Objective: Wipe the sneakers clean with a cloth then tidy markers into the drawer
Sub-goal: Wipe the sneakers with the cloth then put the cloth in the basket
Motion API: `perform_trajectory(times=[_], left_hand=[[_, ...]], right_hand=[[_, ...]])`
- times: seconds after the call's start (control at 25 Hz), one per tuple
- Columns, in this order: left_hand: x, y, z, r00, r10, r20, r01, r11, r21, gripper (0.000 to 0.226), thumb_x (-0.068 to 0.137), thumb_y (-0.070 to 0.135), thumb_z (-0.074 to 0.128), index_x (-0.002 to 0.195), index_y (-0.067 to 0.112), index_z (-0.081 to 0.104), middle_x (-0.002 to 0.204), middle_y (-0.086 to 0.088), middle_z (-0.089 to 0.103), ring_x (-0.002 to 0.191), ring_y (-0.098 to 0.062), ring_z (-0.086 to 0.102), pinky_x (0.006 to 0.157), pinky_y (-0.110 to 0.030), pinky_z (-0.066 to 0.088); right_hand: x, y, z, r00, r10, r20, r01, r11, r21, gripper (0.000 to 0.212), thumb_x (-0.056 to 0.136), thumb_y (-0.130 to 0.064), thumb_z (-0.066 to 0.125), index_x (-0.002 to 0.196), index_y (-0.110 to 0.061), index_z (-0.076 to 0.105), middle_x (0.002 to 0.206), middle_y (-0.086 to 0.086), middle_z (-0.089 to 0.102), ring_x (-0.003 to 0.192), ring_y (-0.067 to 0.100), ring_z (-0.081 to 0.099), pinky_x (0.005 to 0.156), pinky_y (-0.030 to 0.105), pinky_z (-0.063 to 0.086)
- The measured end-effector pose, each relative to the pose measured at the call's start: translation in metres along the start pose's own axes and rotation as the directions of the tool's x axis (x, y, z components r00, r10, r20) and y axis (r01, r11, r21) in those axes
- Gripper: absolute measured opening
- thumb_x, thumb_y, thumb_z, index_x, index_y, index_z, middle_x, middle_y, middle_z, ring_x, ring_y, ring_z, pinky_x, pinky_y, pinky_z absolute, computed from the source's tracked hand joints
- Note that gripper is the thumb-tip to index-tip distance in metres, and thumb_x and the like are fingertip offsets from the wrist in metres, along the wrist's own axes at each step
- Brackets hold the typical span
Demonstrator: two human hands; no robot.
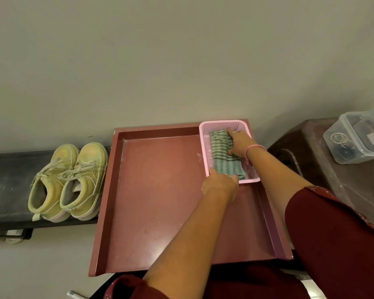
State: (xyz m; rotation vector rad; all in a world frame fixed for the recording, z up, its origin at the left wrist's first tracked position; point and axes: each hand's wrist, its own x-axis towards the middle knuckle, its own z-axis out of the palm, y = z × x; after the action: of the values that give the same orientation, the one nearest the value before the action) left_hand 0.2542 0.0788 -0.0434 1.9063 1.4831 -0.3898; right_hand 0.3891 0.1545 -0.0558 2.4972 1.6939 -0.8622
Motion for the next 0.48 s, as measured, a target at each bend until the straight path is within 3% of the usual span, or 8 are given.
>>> perform_trajectory(times=[0.12,0.16,0.2,0.24,0.28,0.32,0.4,0.48], left_hand=[[-0.014,-0.004,-0.002,0.965,0.163,-0.205,-0.139,0.982,0.129,0.045,0.102,0.041,0.036,0.119,0.010,0.064,0.129,-0.012,0.042,0.102,-0.036,0.061,0.081,-0.041,0.049],[-0.017,-0.007,-0.002,0.899,0.272,-0.345,-0.205,0.954,0.219,0.036,0.099,0.037,0.046,0.104,0.011,0.071,0.117,-0.010,0.051,0.091,-0.033,0.064,0.071,-0.039,0.051],[-0.021,-0.010,-0.001,0.871,0.314,-0.378,-0.213,0.935,0.285,0.030,0.092,0.037,0.055,0.089,0.015,0.075,0.103,-0.005,0.058,0.083,-0.029,0.065,0.066,-0.037,0.050],[-0.021,-0.013,0.000,0.820,0.365,-0.441,-0.204,0.906,0.372,0.030,0.089,0.040,0.055,0.086,0.019,0.076,0.097,-0.002,0.062,0.087,-0.026,0.064,0.072,-0.038,0.049],[-0.021,-0.014,0.002,0.836,0.382,-0.393,-0.243,0.901,0.359,0.037,0.092,0.043,0.047,0.098,0.020,0.075,0.106,-0.002,0.064,0.103,-0.025,0.060,0.090,-0.044,0.044],[-0.019,-0.014,0.007,0.862,0.392,-0.322,-0.291,0.901,0.321,0.047,0.097,0.046,0.036,0.118,0.018,0.068,0.122,-0.004,0.060,0.123,-0.025,0.050,0.109,-0.052,0.025],[-0.020,-0.016,0.014,0.921,0.347,-0.178,-0.295,0.919,0.262,0.062,0.100,0.052,0.021,0.137,0.014,0.052,0.138,-0.006,0.051,0.136,-0.024,0.037,0.113,-0.060,-0.012],[-0.021,-0.019,0.017,0.921,0.342,-0.186,-0.292,0.923,0.251,0.065,0.099,0.056,0.019,0.135,0.014,0.053,0.134,-0.005,0.055,0.129,-0.023,0.044,0.110,-0.062,-0.018]], right_hand=[[-0.007,0.003,-0.013,0.983,-0.093,-0.156,0.086,0.995,-0.048,0.059,0.089,-0.003,0.056,0.144,-0.010,0.035,0.148,0.017,0.025,0.128,0.033,0.042,0.109,0.036,0.032],[-0.009,0.003,-0.017,0.971,-0.141,-0.193,0.130,0.989,-0.071,0.055,0.088,0.003,0.051,0.140,-0.009,0.042,0.144,0.015,0.030,0.125,0.032,0.044,0.108,0.035,0.035],[-0.011,0.003,-0.020,0.963,-0.188,-0.195,0.173,0.981,-0.094,0.056,0.086,0.009,0.047,0.139,-0.010,0.045,0.142,0.014,0.034,0.123,0.031,0.045,0.107,0.035,0.036],[-0.013,0.003,-0.020,0.960,-0.228,-0.163,0.213,0.971,-0.107,0.060,0.084,0.013,0.045,0.139,-0.012,0.045,0.141,0.013,0.037,0.124,0.030,0.045,0.106,0.035,0.037],[-0.014,0.002,-0.018,0.960,-0.258,-0.113,0.246,0.963,-0.107,0.066,0.082,0.016,0.044,0.141,-0.014,0.042,0.143,0.013,0.037,0.127,0.029,0.043,0.107,0.035,0.036],[-0.015,0.002,-0.015,0.958,-0.279,-0.065,0.271,0.957,-0.103,0.070,0.081,0.017,0.043,0.144,-0.016,0.039,0.146,0.012,0.036,0.130,0.029,0.040,0.109,0.036,0.033],[-0.011,0.002,-0.007,0.957,-0.291,0.014,0.290,0.948,-0.128,0.073,0.084,0.013,0.044,0.148,-0.019,0.030,0.152,0.010,0.028,0.135,0.030,0.035,0.112,0.037,0.028],[-0.004,0.002,0.002,0.961,-0.269,0.055,0.275,0.945,-0.177,0.070,0.089,0.007,0.045,0.149,-0.022,0.026,0.153,0.007,0.024,0.134,0.031,0.034,0.112,0.038,0.028]])
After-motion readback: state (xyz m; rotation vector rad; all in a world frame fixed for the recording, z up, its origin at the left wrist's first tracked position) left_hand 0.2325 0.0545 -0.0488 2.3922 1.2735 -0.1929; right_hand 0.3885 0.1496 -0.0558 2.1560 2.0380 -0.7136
